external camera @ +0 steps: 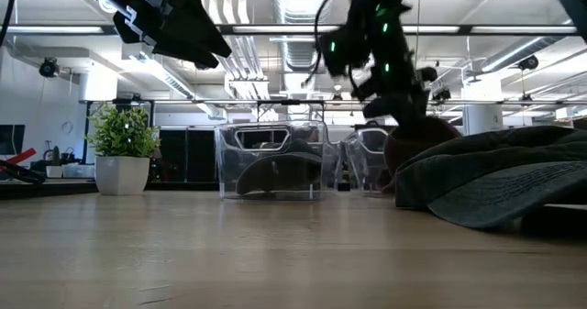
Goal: Pick & Place hat
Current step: Put the red cap into the right transparent bin
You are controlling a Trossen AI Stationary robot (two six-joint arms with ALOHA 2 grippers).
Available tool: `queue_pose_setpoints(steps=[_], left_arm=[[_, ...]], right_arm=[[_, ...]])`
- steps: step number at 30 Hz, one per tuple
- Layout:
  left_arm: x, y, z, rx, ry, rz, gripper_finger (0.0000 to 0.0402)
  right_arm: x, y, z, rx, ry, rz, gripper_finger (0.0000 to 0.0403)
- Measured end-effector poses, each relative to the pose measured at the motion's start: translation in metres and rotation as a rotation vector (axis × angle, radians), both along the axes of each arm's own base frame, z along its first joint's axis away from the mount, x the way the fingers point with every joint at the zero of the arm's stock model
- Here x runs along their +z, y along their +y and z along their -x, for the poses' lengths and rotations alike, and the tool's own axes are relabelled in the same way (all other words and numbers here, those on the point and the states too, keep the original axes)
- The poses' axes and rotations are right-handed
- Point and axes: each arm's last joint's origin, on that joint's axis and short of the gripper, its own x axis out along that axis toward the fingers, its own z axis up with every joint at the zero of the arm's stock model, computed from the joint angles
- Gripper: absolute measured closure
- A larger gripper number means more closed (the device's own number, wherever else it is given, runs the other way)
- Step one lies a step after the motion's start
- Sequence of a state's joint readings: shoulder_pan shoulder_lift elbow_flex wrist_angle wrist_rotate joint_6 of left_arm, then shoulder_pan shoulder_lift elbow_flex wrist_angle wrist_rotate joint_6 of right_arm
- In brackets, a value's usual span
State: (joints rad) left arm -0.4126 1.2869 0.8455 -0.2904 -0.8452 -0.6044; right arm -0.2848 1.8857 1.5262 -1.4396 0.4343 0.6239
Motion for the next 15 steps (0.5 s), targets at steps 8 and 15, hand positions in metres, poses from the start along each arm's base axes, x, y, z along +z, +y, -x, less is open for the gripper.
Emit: queue_pose_setpoints(steps=[8,15], left_arm=[[0.000,0.000,0.000,0.000,-0.002,0.001,0.0170],[0.000,-0.001,0.000,-0.010,-0.003,0.018,0.0170]], right_arm=[[0.053,0.007,0.006,-0.018,-0.440,-0.061,0.0229],[0.053,0.014,0.034,-0.074,-0.156,0.038,0.0236]])
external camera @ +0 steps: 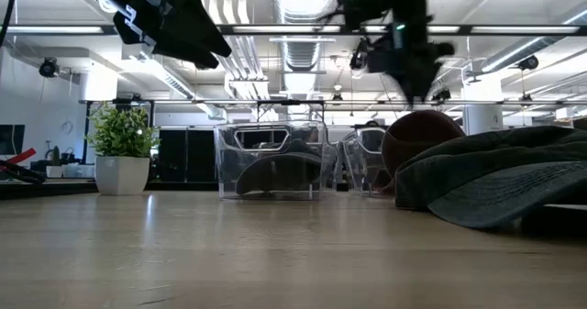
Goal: Pick & Place hat
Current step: Put the red cap into the right transparent bin
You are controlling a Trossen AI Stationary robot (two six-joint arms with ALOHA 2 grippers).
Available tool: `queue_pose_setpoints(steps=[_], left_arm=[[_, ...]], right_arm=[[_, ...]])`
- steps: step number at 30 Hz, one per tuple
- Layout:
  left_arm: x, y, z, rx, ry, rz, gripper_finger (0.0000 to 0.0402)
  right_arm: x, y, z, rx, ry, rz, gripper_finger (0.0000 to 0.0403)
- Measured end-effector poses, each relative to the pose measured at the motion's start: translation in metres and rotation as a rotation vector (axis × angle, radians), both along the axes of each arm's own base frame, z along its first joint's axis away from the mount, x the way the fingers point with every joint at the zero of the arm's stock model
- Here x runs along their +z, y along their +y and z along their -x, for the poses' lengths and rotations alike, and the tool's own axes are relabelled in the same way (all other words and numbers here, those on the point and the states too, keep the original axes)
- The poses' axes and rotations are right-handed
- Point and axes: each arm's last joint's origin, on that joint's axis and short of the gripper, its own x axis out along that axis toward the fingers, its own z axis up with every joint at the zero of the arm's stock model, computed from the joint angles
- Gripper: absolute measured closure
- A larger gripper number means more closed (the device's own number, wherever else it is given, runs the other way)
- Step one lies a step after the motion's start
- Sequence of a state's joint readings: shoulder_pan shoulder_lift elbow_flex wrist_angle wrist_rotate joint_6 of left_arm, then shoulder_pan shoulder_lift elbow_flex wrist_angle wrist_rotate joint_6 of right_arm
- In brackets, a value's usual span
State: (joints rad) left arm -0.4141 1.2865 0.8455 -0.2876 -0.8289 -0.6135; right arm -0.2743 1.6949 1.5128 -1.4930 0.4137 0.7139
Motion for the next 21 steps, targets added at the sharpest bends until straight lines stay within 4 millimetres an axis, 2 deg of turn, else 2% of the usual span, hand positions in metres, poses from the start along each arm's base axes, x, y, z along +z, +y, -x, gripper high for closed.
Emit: queue_pose_setpoints(steps=[2,7,10,13,15,21], left_arm=[[0.000,0.000,0.000,0.006,-0.008,0.015,0.0170],[0.000,0.000,0.000,0.011,-0.016,0.026,0.0170],[0.000,0.000,0.000,0.014,-0.023,0.034,0.0170],[0.000,-0.001,0.000,0.019,-0.029,0.044,0.0170],[0.000,-0.001,0.000,0.020,-0.029,0.044,0.0170],[0.000,-0.001,0.000,0.021,-0.030,0.046,0.0170]], right_arm=[[-0.001,0.003,0.010,0.027,0.107,-0.019,0.0247],[-0.020,0.006,0.021,0.072,0.139,-0.074,0.0274],[-0.045,0.007,0.028,0.033,0.208,-0.116,0.0282],[-0.067,0.008,0.026,0.046,0.126,-0.205,0.0284],[-0.076,0.007,0.017,0.057,0.005,-0.210,0.0284],[-0.078,-0.004,-0.004,0.076,-0.228,-0.119,0.0284]])
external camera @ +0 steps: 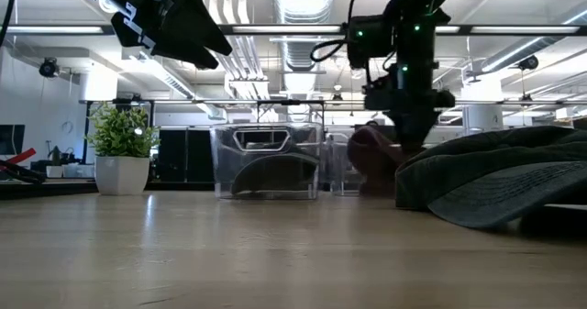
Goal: Pick & Place hat
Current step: Put the red cap into the right transparent bin
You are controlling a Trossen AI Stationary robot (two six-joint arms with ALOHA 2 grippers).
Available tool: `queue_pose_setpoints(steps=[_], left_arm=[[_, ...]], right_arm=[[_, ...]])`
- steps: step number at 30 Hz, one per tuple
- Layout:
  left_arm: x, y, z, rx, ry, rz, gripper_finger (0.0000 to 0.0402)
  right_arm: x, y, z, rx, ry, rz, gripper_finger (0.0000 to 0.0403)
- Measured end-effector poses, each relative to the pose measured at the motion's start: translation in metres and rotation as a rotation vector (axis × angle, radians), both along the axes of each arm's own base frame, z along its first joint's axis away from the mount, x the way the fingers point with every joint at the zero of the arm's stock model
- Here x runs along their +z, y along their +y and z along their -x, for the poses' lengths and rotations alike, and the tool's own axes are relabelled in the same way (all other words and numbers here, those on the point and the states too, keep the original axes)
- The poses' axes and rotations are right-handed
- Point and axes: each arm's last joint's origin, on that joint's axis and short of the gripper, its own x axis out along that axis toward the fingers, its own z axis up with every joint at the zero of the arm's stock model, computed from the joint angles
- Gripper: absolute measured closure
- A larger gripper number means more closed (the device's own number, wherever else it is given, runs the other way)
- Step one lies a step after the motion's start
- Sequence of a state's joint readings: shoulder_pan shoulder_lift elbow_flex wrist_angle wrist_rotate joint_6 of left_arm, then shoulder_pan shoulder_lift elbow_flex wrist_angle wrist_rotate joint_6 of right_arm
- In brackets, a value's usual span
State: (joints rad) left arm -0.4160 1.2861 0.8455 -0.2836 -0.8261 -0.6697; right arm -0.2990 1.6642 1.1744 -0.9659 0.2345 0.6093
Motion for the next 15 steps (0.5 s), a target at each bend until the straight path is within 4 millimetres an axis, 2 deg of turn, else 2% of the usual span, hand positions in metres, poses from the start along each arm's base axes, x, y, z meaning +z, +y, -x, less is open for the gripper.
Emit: queue_pose_setpoints(steps=[3,7,11,15], left_arm=[[0.000,0.000,0.000,0.007,-0.008,0.013,0.0170],[0.000,0.000,0.000,0.009,-0.011,0.016,0.0170],[0.000,0.000,0.000,0.009,-0.012,0.016,0.0170],[0.000,0.000,0.000,0.018,-0.022,0.030,0.0170]], right_arm=[[-0.003,-0.008,-0.006,-0.024,-0.076,0.001,0.0284],[-0.028,-0.017,-0.005,-0.095,-0.086,-0.062,0.0284],[-0.049,-0.021,0.002,-0.174,-0.021,-0.107,0.0284],[-0.048,-0.016,0.012,-0.185,0.076,-0.133,0.0284]])
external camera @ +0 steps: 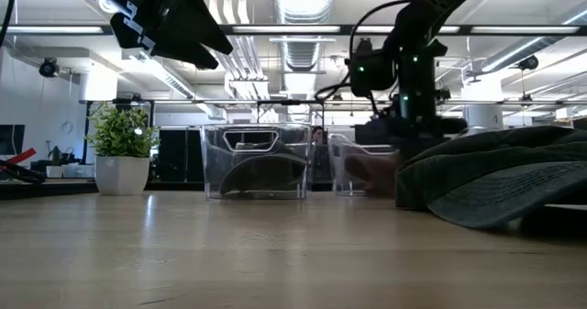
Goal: Pick & Place hat
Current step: Put the red cap into the right transparent bin
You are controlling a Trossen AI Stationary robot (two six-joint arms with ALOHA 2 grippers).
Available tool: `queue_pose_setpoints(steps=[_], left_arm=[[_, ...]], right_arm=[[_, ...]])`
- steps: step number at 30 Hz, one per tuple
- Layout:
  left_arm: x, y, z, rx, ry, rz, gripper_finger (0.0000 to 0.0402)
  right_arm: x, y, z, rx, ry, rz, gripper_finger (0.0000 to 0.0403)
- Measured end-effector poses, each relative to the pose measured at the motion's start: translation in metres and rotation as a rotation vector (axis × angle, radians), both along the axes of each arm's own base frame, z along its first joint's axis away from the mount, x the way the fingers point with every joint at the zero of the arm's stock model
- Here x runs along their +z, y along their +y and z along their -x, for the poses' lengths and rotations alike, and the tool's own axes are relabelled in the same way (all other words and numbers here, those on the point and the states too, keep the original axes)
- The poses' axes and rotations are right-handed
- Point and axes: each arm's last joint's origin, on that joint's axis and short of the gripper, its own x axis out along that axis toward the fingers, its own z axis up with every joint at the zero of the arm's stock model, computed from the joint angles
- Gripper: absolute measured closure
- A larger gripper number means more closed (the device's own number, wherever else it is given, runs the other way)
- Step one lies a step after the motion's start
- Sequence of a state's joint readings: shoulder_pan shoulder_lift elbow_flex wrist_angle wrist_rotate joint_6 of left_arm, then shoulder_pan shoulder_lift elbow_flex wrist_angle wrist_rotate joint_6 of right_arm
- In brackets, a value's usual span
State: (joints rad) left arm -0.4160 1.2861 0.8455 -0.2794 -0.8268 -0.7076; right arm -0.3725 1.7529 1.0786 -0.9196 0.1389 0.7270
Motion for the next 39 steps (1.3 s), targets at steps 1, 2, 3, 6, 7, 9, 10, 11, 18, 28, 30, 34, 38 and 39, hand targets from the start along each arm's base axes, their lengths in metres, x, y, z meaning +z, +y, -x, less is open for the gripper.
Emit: queue_pose_setpoints(steps=[1,2,3,6,7,9,10,11,18,28,30,34,38,39], left_arm=[[0.000,0.000,0.000,0.001,-0.001,0.001,0.0170],[0.000,0.000,0.000,0.001,-0.002,0.002,0.0170],[0.000,0.000,0.000,0.001,-0.002,0.002,0.0170],[0.001,0.000,0.000,0.001,-0.009,0.005,0.0170],[0.001,0.000,-0.001,0.002,-0.016,0.009,0.0170],[0.002,-0.001,-0.002,0.002,-0.029,0.015,0.0170],[0.003,-0.001,-0.002,0.003,-0.038,0.019,0.0170],[0.003,-0.001,-0.002,0.003,-0.045,0.022,0.0170],[0.004,-0.001,-0.003,0.004,-0.054,0.028,0.0170],[0.004,-0.001,-0.003,0.000,-0.055,0.019,0.0170],[0.004,-0.001,-0.003,0.001,-0.055,0.020,0.0170],[0.004,-0.001,-0.003,0.001,-0.055,0.020,0.0170],[0.004,-0.001,-0.003,0.001,-0.055,0.021,0.0170],[0.004,-0.001,-0.003,0.001,-0.055,0.020,0.0170]], right_arm=[[0.001,0.001,0.003,0.000,0.026,-0.008,0.0284],[0.003,0.003,0.007,0.001,0.058,-0.019,0.0284],[0.004,0.004,0.011,0.004,0.098,-0.027,0.0284],[0.010,0.006,0.018,0.027,0.175,0.000,0.0284],[0.013,0.007,0.018,0.043,0.173,0.008,0.0284],[0.020,0.009,0.017,0.070,0.132,0.003,0.0284],[0.027,0.010,0.016,0.070,0.090,-0.003,0.0284],[0.035,0.012,0.014,0.072,0.043,-0.010,0.0284],[0.094,0.018,0.017,0.052,-0.177,0.136,0.0284],[0.081,-0.027,0.008,-0.044,-0.245,0.223,0.0284],[0.068,-0.031,0.004,-0.007,-0.186,0.217,0.0284],[0.045,-0.042,-0.007,0.030,-0.125,0.238,0.0284],[0.027,-0.048,-0.013,-0.002,-0.074,0.247,0.0284],[0.023,-0.048,-0.013,-0.028,-0.055,0.261,0.0284]])
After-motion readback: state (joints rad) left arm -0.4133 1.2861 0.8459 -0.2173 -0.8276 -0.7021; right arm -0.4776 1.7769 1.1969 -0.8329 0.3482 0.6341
